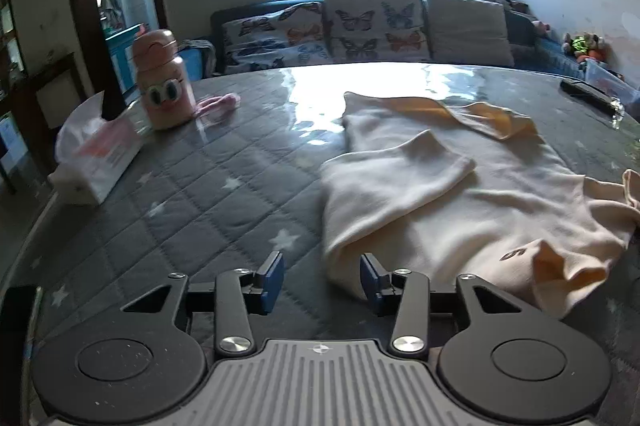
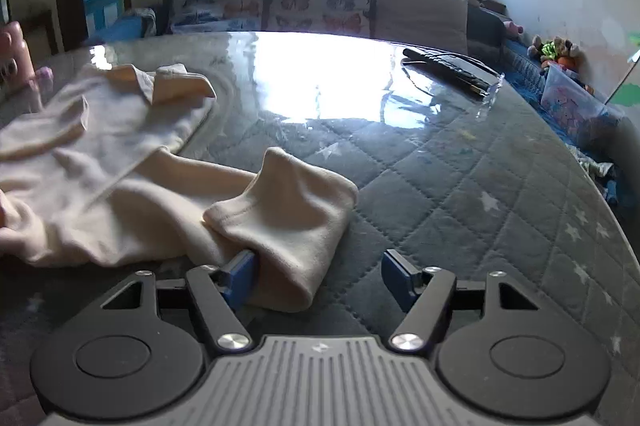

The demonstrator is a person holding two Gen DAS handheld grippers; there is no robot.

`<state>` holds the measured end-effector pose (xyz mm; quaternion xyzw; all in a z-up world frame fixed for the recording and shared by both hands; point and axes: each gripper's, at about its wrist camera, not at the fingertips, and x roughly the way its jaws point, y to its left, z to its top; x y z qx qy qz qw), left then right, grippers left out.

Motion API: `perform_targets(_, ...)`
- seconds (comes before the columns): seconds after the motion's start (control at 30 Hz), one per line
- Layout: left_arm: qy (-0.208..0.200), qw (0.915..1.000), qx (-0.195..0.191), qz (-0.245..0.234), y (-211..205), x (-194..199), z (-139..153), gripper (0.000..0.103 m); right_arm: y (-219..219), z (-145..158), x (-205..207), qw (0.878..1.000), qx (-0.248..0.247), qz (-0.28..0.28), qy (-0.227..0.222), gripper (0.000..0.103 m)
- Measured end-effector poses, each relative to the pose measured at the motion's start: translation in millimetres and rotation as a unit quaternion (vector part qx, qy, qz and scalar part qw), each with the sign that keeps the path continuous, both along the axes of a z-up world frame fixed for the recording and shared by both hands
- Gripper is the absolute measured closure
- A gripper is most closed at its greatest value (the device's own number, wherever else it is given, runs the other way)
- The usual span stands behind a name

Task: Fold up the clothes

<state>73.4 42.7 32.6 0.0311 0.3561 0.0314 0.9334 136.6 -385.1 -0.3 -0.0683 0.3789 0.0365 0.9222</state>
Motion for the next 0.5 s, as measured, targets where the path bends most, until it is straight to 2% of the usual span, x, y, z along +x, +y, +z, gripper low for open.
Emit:
perform_targets(0.07,-0.005,0.9999,0.005,-0.008,-8.2,5.8,1.9,0.044,2.0,0.5,4.6,1.0,-0.012,-0.001,-0.011,0.027)
perform_targets(0.2,-0.018,0.9993,0.022,-0.026,-24.2,21.6,3.4,0.021,-10.4,9.9,15.9,0.998,-0.025,-0.043,-0.044,0.026)
perform_targets(0.33,-0.029,0.9973,0.043,-0.052,-40.5,33.6,1.8,0.021,-47.2,24.6,22.8,0.99,0.006,-0.129,-0.062,0.024)
perform_targets(0.43,-0.031,0.995,0.058,-0.076,-53.5,43.5,-4.6,0.023,-64.0,25.5,20.2,0.985,0.023,-0.159,-0.056,0.023)
perform_targets(0.5,-0.027,0.9931,0.066,-0.093,-61.9,49.3,-9.7,0.028,-67.3,22.9,17.7,0.985,0.027,-0.162,-0.048,0.022)
